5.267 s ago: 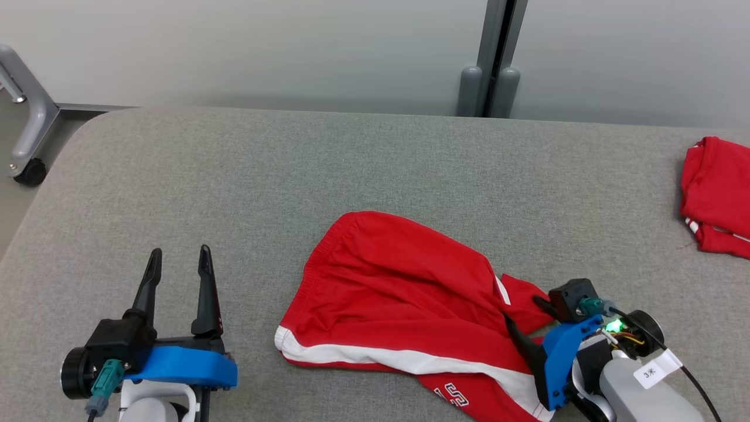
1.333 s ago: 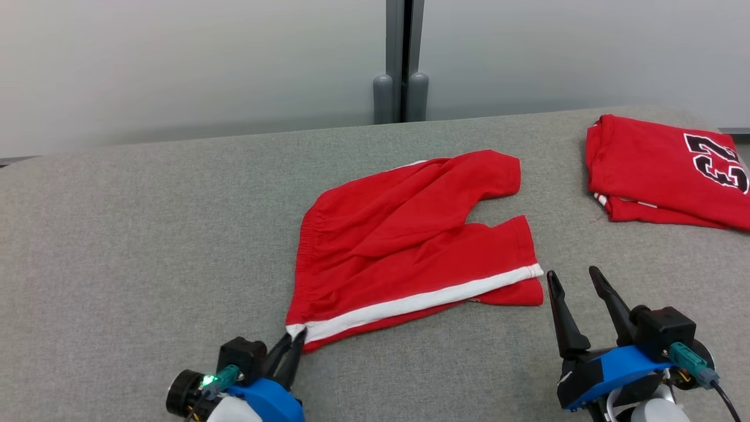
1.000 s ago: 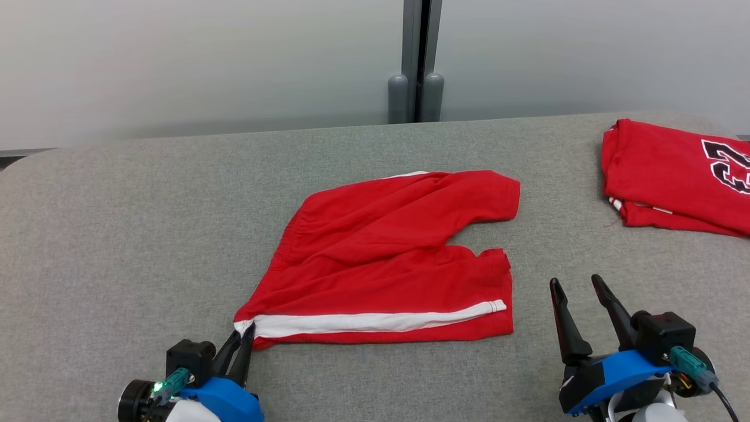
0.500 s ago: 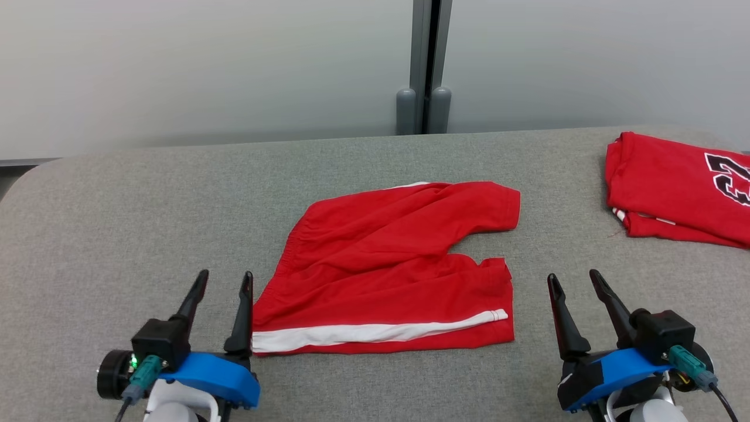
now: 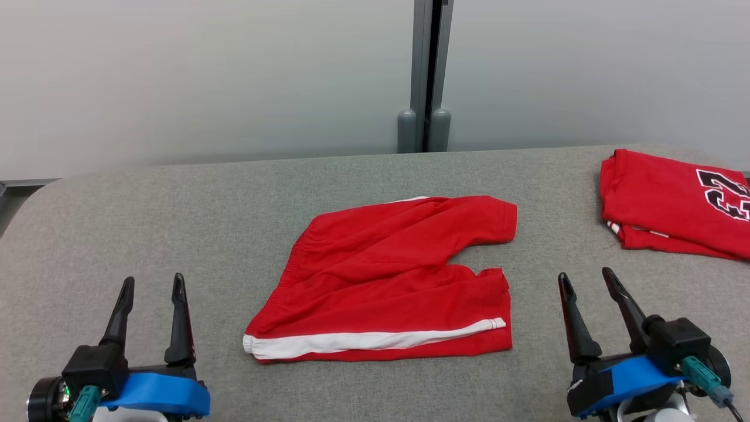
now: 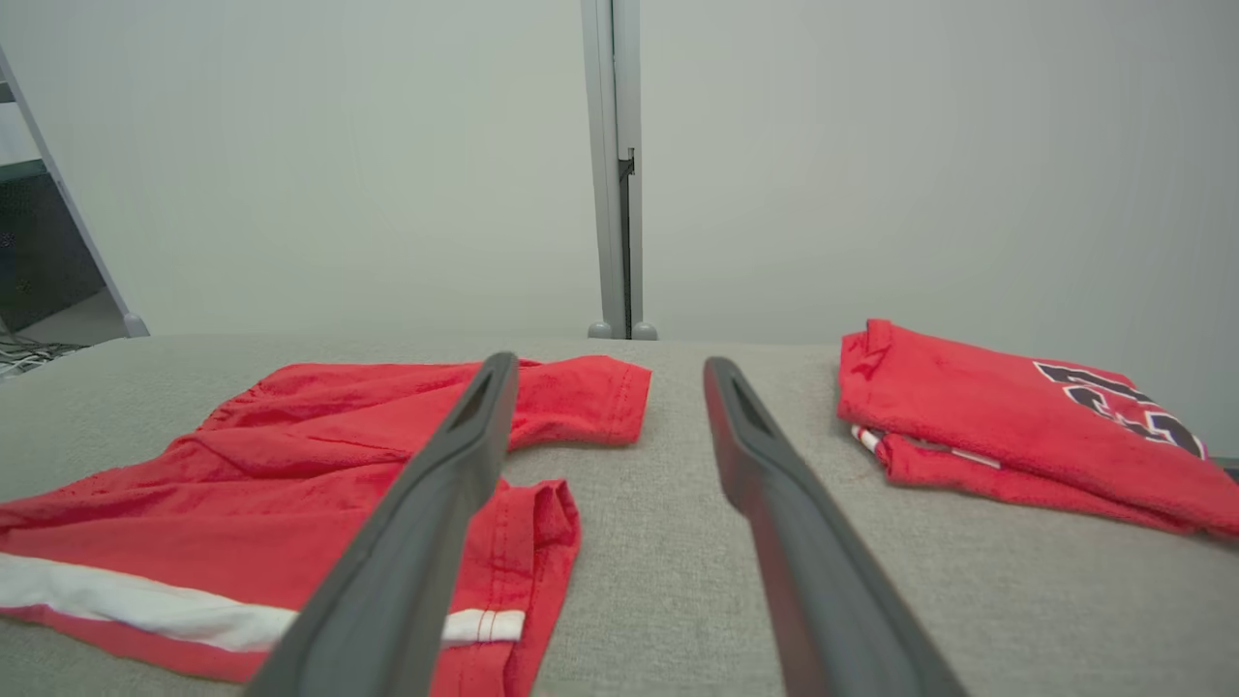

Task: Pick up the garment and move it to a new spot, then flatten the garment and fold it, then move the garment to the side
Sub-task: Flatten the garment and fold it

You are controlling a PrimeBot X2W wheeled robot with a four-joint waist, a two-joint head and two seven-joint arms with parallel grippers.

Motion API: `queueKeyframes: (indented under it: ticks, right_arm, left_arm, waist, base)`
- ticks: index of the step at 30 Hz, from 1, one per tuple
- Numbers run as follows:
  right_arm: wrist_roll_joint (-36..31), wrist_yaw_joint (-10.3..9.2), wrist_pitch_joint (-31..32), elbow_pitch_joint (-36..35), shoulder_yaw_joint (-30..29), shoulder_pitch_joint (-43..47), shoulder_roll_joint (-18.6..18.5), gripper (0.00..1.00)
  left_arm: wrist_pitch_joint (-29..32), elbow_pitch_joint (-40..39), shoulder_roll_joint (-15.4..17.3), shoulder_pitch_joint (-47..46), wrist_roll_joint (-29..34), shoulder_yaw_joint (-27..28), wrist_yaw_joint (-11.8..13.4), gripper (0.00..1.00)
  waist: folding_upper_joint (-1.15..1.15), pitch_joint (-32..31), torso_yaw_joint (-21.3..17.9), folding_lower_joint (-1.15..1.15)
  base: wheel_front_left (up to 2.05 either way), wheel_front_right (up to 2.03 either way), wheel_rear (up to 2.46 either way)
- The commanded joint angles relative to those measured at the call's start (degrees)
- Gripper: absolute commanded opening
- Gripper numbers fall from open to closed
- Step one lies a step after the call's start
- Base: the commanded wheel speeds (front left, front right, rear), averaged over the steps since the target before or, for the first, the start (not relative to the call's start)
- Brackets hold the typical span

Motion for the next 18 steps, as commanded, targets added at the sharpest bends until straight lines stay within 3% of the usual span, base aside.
queueKeyframes:
  ticks: [1, 18]
  right_arm:
    - [-0.48, 0.01, 0.17, -0.83, -0.62, 1.56, 0.03, 1.00]
    - [-1.94, 0.01, 3.15, -4.92, -1.15, 5.56, 0.38, 1.00]
  left_arm:
    - [-0.24, -0.44, 0.04, 0.82, 0.51, 0.55, 0.00, 1.00]
    - [-0.24, -0.53, -1.01, 2.68, 2.86, 1.54, -1.57, 1.00]
  waist:
    - [0.00, -0.25, -0.02, 0.00]
    - [0.00, -0.66, 0.41, 0.00]
  base:
    - [0.00, 0.00, 0.00]
    - [0.00, 0.00, 0.00]
